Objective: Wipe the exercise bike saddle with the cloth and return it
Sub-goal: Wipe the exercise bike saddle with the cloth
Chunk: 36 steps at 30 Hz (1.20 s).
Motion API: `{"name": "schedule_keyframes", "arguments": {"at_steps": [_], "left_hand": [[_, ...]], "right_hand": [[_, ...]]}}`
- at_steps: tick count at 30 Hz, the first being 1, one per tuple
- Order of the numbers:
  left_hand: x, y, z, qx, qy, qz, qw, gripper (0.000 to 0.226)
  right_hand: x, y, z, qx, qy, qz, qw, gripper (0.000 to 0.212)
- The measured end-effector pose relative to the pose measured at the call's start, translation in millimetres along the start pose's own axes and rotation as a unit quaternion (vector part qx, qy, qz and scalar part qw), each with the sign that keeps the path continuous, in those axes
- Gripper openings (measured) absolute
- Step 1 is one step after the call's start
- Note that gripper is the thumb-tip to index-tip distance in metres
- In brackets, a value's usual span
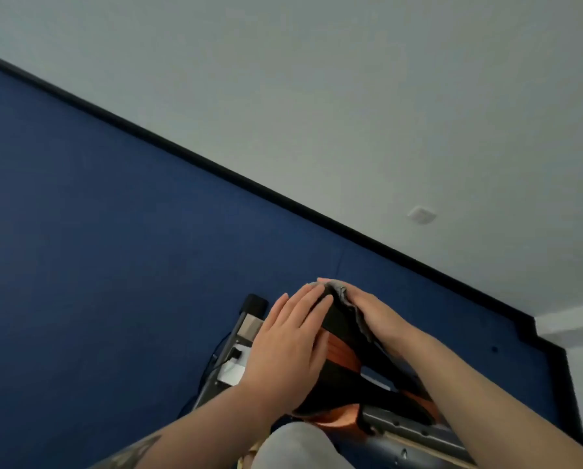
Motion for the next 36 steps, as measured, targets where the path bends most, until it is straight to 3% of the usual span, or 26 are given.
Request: {"name": "schedule_keyframes", "arguments": {"at_steps": [6, 11, 13, 16, 18, 20, 21, 23, 26, 28, 31, 33, 36], "left_hand": [[0, -38, -3, 0.125, 0.003, 0.0, 0.992, 0.062], [-7, -68, -5, 0.287, -0.017, 0.012, 0.958, 0.089], [-12, -72, -6, 0.312, -0.026, -0.002, 0.95, 0.096], [-18, -76, -9, 0.313, -0.02, -0.017, 0.949, 0.095], [-20, -78, -10, 0.315, -0.031, -0.023, 0.948, 0.089], [-22, -79, -11, 0.315, -0.04, -0.021, 0.948, 0.081], [-22, -81, -11, 0.314, -0.046, -0.02, 0.948, 0.078], [-22, -82, -11, 0.307, -0.056, -0.018, 0.95, 0.076], [-23, -82, -10, 0.302, -0.067, -0.012, 0.951, 0.071], [-23, -82, -10, 0.296, -0.065, -0.016, 0.953, 0.067], [-19, -84, -6, 0.275, -0.039, -0.013, 0.96, 0.066], [-16, -84, -5, 0.272, -0.028, 0.001, 0.962, 0.067], [-14, -83, -5, 0.274, -0.024, 0.011, 0.961, 0.07]], "right_hand": [[9, 11, -3, 0.152, -0.156, 0.026, 0.976, 0.035], [2, 20, 16, 0.298, -0.365, 0.088, 0.878, 0.04], [9, 28, 21, 0.29, -0.391, 0.109, 0.867, 0.043], [-2, 28, 25, 0.263, -0.4, 0.064, 0.876, 0.04], [-23, 15, 25, 0.313, -0.473, 0.028, 0.823, 0.041], [-36, 4, 25, 0.376, -0.537, 0.061, 0.753, 0.043], [-35, 5, 25, 0.383, -0.545, 0.092, 0.74, 0.044], [-24, 15, 30, 0.371, -0.533, 0.131, 0.749, 0.045], [-23, 21, 35, 0.337, -0.498, 0.092, 0.794, 0.046], [-41, 9, 34, 0.357, -0.527, 0.085, 0.767, 0.047], [-55, -9, 37, 0.372, -0.536, 0.179, 0.736, 0.045], [-46, -4, 42, 0.344, -0.515, 0.202, 0.759, 0.044], [-38, 6, 41, 0.333, -0.492, 0.132, 0.794, 0.052]]}}
Point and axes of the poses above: each hand's wrist, its own y-axis towards the middle knuckle, its own x-axis out of the back of the hand, z = x × y, the point moved 1 cm from there along y, towards the middle knuckle, and after that the axes turned 1 degree about -z, right-handed, at the moved point
